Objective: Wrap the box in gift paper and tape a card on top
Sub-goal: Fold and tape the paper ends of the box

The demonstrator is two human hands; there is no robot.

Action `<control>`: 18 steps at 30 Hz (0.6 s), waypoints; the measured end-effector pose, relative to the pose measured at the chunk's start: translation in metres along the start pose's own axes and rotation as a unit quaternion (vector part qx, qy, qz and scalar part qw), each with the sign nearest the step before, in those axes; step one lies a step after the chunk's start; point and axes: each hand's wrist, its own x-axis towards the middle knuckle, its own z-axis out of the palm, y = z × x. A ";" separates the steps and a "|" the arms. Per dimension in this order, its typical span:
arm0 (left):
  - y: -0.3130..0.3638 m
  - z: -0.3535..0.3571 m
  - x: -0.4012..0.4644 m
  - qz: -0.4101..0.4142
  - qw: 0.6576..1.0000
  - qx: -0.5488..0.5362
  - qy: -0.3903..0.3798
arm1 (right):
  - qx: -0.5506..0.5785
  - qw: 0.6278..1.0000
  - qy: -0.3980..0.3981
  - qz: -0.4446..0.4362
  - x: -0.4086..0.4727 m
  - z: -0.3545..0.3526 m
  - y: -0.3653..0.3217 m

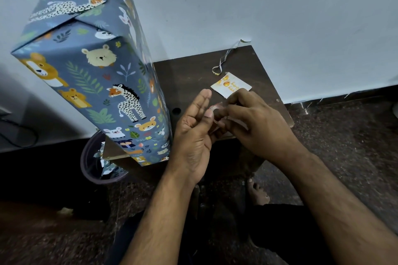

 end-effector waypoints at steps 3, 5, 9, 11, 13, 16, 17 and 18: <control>0.000 0.000 0.001 -0.019 0.999 -0.030 0.004 | -0.031 0.999 -0.012 -0.032 -0.001 0.000 0.001; -0.002 0.000 0.001 -0.020 0.999 -0.025 0.010 | -0.061 0.998 0.009 -0.031 0.000 0.001 0.000; -0.005 -0.002 0.001 -0.004 0.999 0.032 0.038 | -0.101 0.993 0.048 0.047 0.000 -0.004 0.010; -0.006 -0.003 0.000 0.008 0.997 0.072 0.039 | -0.128 0.987 0.038 0.089 -0.001 -0.006 0.018; -0.008 -0.002 0.000 0.007 0.994 0.105 0.036 | -0.150 0.981 0.013 0.126 -0.003 -0.008 0.024; -0.010 -0.001 -0.001 0.010 0.990 0.138 0.030 | -0.161 0.970 -0.054 0.174 -0.003 -0.008 0.025; -0.011 -0.001 -0.002 0.012 0.988 0.148 0.029 | -0.164 0.966 -0.080 0.184 -0.003 -0.006 0.024; -0.011 -0.001 -0.002 0.014 0.987 0.156 0.029 | -0.159 0.965 -0.094 0.188 -0.002 -0.004 0.023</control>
